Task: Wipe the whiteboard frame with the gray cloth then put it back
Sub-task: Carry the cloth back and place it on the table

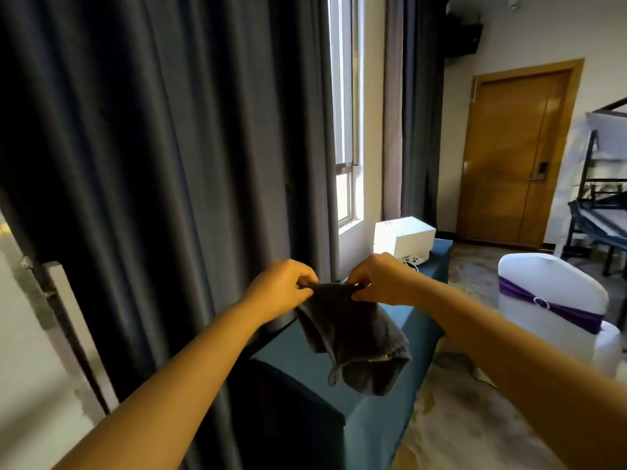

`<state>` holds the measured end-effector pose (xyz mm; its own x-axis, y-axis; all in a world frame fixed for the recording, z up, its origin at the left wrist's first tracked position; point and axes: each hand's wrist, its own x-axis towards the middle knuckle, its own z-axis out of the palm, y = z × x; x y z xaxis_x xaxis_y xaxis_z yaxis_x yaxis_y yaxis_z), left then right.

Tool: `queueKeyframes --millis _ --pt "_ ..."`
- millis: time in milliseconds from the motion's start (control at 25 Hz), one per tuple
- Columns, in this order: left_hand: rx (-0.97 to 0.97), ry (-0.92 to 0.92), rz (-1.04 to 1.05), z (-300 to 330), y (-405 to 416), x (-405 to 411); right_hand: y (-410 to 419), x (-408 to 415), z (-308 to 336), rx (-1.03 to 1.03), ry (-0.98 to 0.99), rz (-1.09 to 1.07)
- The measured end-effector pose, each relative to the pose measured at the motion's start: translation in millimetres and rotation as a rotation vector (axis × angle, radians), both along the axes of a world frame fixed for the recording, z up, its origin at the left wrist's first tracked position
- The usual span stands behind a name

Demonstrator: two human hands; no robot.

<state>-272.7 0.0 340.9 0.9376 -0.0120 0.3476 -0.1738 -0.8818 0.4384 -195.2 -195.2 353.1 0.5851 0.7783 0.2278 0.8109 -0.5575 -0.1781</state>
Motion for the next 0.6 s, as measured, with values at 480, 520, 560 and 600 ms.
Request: queueKeyframes --millis 480,520,560,600 --pt "-0.105 0.034 0.253 -56 17 187 36 231 -51 0.022 -0.05 0.211" --pt "-0.128 0.032 0.297 -63 19 202 42 250 -54 0.002 -0.06 0.25" --pt "-0.147 0.034 0.336 -70 21 215 47 268 -58 -0.016 -0.058 0.285" --pt "-0.167 0.037 0.371 -77 23 228 53 285 -61 -0.032 -0.051 0.317"
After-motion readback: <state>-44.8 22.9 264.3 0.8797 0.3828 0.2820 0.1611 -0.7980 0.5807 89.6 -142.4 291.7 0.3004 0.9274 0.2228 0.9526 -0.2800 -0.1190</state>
